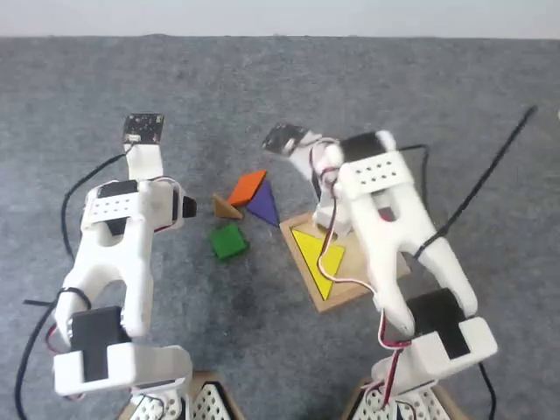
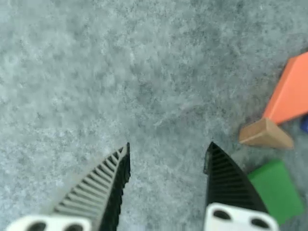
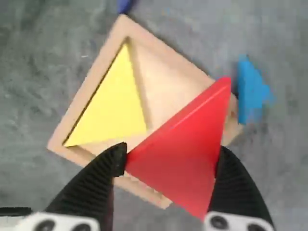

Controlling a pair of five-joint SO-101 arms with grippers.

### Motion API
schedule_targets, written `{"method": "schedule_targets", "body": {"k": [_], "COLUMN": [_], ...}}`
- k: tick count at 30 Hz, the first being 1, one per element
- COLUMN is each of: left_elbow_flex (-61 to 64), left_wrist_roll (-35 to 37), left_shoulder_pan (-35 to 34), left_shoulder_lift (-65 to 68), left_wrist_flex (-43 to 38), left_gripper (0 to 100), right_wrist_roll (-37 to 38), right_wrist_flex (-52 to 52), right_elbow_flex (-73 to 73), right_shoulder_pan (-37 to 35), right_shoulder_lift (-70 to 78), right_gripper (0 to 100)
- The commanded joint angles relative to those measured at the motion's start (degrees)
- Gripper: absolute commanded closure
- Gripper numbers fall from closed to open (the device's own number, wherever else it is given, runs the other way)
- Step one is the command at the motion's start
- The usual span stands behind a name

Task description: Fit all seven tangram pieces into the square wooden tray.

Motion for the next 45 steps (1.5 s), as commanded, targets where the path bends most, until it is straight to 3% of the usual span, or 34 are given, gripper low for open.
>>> {"method": "schedule_targets", "body": {"k": [1, 12, 26, 42, 45], "left_elbow_flex": [-0.3, 0.5, 0.6, 0.6, 0.6], "left_wrist_roll": [-0.8, -0.8, -0.8, -0.8, -0.8], "left_shoulder_pan": [-0.1, 0.0, -0.1, -0.3, -0.3], "left_shoulder_lift": [-0.2, -0.2, -0.2, -0.2, -0.2], "left_wrist_flex": [-1.8, -3.2, -3.2, -3.0, -3.0], "left_gripper": [75, 75, 75, 75, 75], "right_wrist_roll": [9.9, 33.6, 55.7, 57.5, 57.5], "right_wrist_flex": [-6.7, -14.6, -11.8, -11.5, -11.5], "right_elbow_flex": [4.2, 10.9, 11.0, 11.0, 11.0], "right_shoulder_pan": [-1.1, -1.0, -0.7, -0.6, 0.0], "right_shoulder_lift": [-3.7, -3.7, -3.7, -3.6, -3.6], "right_gripper": [85.4, 85.5, 85.6, 85.0, 79.9]}}
